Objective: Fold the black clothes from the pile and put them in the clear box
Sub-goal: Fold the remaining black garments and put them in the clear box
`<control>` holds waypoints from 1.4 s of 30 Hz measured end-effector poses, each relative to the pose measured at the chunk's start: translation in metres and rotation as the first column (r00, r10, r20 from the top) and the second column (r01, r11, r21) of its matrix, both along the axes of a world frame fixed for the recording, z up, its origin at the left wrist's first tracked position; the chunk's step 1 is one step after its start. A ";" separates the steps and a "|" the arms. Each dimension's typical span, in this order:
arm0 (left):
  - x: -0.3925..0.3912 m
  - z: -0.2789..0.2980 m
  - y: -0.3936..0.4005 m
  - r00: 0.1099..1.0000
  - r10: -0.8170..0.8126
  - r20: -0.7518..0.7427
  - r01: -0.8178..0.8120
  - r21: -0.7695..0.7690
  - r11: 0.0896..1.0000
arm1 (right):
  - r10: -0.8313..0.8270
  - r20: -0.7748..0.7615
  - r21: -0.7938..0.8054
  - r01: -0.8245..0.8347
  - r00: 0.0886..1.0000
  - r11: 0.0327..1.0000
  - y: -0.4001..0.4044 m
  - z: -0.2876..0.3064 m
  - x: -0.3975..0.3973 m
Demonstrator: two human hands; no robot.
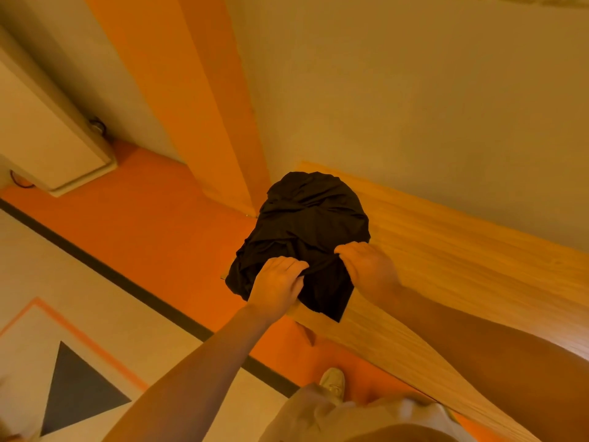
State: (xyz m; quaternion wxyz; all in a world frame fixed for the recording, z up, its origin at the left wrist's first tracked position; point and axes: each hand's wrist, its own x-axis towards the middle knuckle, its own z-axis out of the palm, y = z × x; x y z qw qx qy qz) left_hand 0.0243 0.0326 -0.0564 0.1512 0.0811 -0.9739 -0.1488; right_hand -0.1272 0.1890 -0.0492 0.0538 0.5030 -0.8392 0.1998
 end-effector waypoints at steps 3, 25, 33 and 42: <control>-0.002 0.004 0.009 1.000 -0.007 -0.010 0.008 0.087 0.996 | -0.071 0.064 0.011 0.071 0.995 0.997 0.004 0.003 -0.004; -0.031 0.059 0.025 0.979 0.187 -0.083 -0.132 0.444 0.886 | -0.168 0.393 -0.101 0.224 0.904 0.969 0.012 0.042 0.012; -0.023 0.050 0.009 0.968 0.250 -0.036 -0.227 0.312 0.922 | 0.000 0.480 -0.253 0.139 0.877 0.957 0.018 0.062 0.006; -0.030 0.059 0.036 0.996 0.039 -0.077 -0.011 0.335 0.942 | 0.102 0.606 -0.299 0.108 0.789 0.948 -0.001 0.079 0.017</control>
